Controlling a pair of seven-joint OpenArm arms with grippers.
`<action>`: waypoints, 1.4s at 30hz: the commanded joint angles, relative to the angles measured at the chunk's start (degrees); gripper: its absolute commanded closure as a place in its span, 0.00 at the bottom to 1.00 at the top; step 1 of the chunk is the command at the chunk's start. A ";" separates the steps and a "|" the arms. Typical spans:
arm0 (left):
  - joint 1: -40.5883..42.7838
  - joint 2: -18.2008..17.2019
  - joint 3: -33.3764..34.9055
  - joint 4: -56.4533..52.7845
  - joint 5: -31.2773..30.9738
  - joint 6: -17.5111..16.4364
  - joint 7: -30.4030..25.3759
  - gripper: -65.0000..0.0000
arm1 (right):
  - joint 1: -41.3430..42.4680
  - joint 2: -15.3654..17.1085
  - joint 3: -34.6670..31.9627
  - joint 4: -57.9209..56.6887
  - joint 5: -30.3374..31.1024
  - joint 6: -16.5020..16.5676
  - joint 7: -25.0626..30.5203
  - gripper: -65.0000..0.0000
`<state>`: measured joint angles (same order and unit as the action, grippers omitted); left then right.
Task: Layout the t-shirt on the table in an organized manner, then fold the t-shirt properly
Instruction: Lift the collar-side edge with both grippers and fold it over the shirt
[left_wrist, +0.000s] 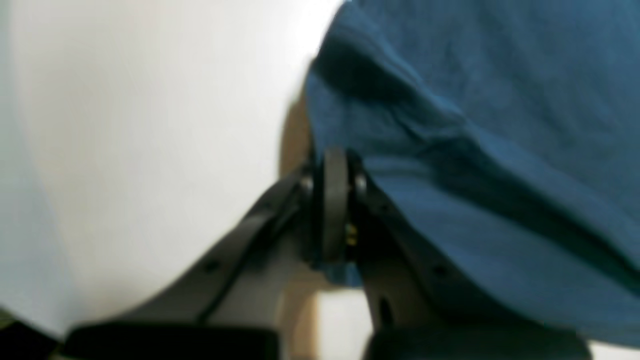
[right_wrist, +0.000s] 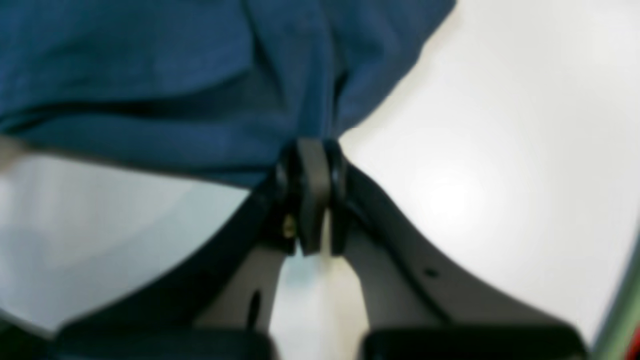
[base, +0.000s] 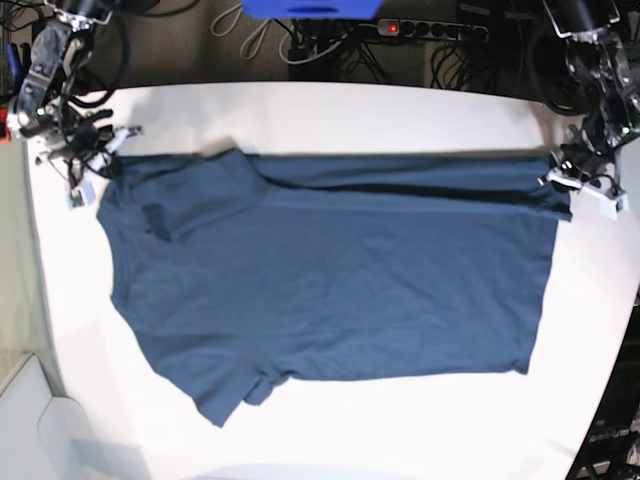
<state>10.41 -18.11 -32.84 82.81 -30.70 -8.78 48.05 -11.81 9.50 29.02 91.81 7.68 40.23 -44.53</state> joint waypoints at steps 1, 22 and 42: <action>-0.52 -1.36 -0.35 2.95 -0.55 -0.15 -0.01 1.00 | -0.36 0.74 0.30 2.65 0.45 -0.23 0.97 1.00; -3.87 -4.70 -3.34 15.79 -0.47 -0.15 9.49 1.00 | 3.68 7.25 -5.32 18.48 0.45 -0.23 -11.51 1.00; -8.96 -8.05 -2.46 9.72 -0.99 -0.15 9.93 1.00 | 11.24 11.12 -13.94 18.74 0.36 -0.23 -21.80 1.00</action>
<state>2.17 -24.64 -34.63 91.50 -32.05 -9.23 59.42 -1.48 19.81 14.39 109.47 9.04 40.25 -66.43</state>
